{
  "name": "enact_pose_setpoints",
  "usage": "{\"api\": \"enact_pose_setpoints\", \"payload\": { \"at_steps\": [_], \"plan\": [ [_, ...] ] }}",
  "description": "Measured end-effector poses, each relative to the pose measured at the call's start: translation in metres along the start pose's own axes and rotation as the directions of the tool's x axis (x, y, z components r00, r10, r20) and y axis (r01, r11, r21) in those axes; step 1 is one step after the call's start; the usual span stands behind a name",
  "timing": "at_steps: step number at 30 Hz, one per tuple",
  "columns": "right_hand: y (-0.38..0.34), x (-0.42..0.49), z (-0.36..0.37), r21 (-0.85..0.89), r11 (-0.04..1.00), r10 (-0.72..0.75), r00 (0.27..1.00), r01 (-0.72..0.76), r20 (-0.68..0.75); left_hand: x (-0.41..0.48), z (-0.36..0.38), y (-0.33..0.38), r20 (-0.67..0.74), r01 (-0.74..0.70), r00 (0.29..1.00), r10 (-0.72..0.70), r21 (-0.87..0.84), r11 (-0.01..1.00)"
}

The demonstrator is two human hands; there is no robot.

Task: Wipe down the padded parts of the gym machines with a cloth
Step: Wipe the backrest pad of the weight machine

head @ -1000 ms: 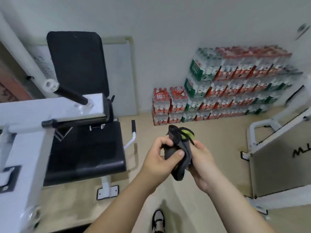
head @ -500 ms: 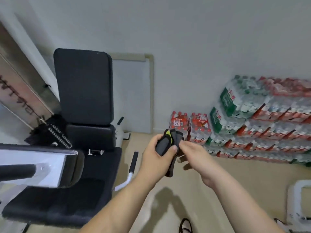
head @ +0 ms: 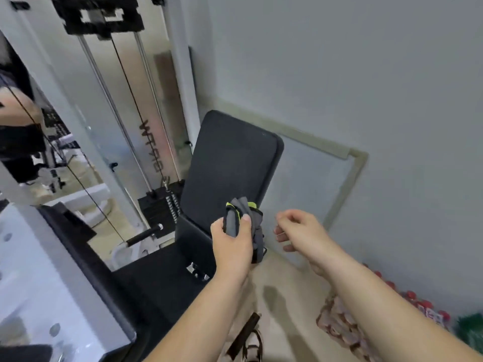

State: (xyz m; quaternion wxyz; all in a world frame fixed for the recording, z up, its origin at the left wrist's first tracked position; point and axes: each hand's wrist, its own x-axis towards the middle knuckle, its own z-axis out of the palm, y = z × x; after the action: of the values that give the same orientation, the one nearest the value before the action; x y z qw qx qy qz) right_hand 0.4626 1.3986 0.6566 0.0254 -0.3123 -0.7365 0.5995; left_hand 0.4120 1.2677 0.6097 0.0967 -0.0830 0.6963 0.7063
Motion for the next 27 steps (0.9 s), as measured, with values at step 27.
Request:
{"api": "enact_pose_setpoints", "payload": {
  "at_steps": [27],
  "plan": [
    [-0.117,0.306,-0.011,0.025,0.947,-0.316,0.945,0.319,-0.081,0.301,0.111,0.072,0.063,-0.536,0.693,0.718,0.711,0.456]
  ]
}}
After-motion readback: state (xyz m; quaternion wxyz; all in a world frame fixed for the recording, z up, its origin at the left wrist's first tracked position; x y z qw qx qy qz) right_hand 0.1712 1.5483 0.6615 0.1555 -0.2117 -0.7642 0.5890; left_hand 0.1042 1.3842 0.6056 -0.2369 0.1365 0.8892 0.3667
